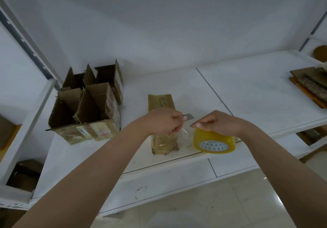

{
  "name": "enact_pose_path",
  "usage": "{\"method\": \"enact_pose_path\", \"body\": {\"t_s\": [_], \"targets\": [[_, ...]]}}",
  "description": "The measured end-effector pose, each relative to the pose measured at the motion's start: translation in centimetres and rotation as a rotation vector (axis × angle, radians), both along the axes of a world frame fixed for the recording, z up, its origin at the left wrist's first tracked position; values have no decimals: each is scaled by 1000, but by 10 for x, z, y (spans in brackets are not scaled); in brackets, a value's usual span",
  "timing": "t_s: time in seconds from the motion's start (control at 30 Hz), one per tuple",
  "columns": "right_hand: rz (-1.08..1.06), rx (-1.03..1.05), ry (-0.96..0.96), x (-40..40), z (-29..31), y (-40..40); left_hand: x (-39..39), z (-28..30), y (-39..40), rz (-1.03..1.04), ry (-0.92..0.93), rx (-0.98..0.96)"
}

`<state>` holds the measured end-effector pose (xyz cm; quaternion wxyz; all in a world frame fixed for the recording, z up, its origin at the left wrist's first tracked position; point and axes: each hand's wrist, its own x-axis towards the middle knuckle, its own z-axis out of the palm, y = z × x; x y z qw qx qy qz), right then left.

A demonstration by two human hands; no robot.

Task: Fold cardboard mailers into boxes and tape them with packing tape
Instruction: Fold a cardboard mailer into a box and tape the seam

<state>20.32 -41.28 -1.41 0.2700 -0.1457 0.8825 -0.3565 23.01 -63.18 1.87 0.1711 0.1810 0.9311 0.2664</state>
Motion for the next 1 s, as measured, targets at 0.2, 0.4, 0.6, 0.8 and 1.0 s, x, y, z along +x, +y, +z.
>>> {"method": "enact_pose_path", "body": {"t_s": [0.2,0.4,0.6,0.8,1.0], "targets": [[-38,65,120,4,17,-4,-8,11,25,-81,-1,-467],[-122,241,255,13,18,-15,-7,0,39,15,120,-649],[-274,78,99,15,17,-8,-10,3,18,117,5,-392],[-307,100,8,15,5,1,-4,-16,10,496,248,-151],[-295,77,-19,11,-1,-4,-8,-21,27,486,329,-458]]}}
